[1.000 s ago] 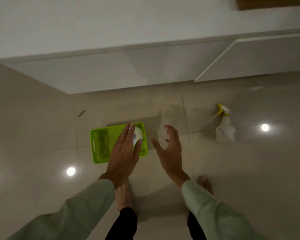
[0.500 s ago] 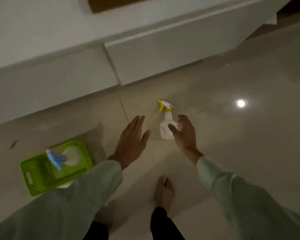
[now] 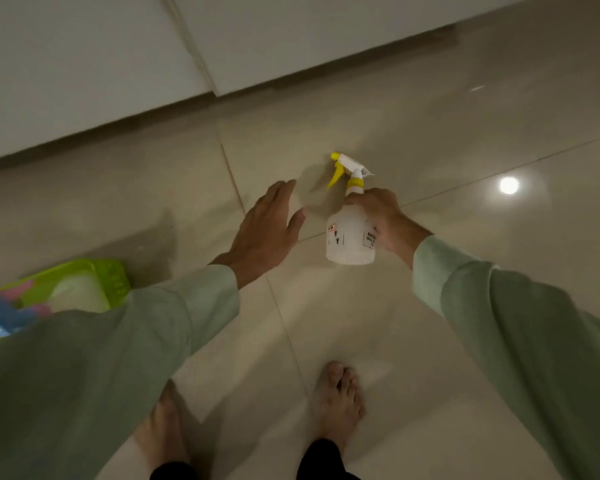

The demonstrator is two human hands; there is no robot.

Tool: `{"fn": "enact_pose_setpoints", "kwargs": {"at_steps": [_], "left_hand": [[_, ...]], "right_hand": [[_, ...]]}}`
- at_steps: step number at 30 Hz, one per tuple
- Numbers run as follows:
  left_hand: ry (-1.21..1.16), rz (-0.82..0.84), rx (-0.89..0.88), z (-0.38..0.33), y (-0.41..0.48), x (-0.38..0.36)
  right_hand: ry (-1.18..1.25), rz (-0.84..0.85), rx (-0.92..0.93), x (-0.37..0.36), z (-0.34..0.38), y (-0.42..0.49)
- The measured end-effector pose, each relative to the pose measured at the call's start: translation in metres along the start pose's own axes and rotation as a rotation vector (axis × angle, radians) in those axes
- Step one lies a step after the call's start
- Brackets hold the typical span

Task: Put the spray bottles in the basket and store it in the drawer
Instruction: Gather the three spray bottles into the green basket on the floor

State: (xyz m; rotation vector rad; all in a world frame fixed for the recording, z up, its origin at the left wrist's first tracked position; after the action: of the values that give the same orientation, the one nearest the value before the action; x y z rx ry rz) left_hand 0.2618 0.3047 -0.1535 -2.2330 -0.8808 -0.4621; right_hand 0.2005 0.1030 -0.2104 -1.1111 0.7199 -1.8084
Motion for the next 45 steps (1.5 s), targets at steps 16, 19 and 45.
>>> {"fn": "enact_pose_setpoints", "kwargs": {"at_steps": [16,19,45], "left_hand": [[-0.150,-0.280,0.134,-0.034,-0.226,0.231],[-0.175,-0.328,0.117,-0.017,-0.265,0.280],[-0.245,-0.370,0.280,0.300,-0.331,0.339]], "right_hand": [[0.042,0.196,0.382,-0.098,0.152,-0.297],[0.012,0.221,0.490,-0.132,0.179,-0.352],[-0.359,-0.198,0.689,-0.520,0.069,-0.345]]}}
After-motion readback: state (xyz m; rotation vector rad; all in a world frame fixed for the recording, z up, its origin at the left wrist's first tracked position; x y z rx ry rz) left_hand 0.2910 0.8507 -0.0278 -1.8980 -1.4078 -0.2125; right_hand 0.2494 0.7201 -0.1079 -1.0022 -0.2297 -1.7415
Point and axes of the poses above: each hand's wrist, its own y-axis towards the middle knuckle, its own x-axis out of the back of the hand, z = x × y, the point moved 2 cm from there along y, towards the middle knuckle, and after that the axes turned 13 degrees about -y, right-handed, at the moved point
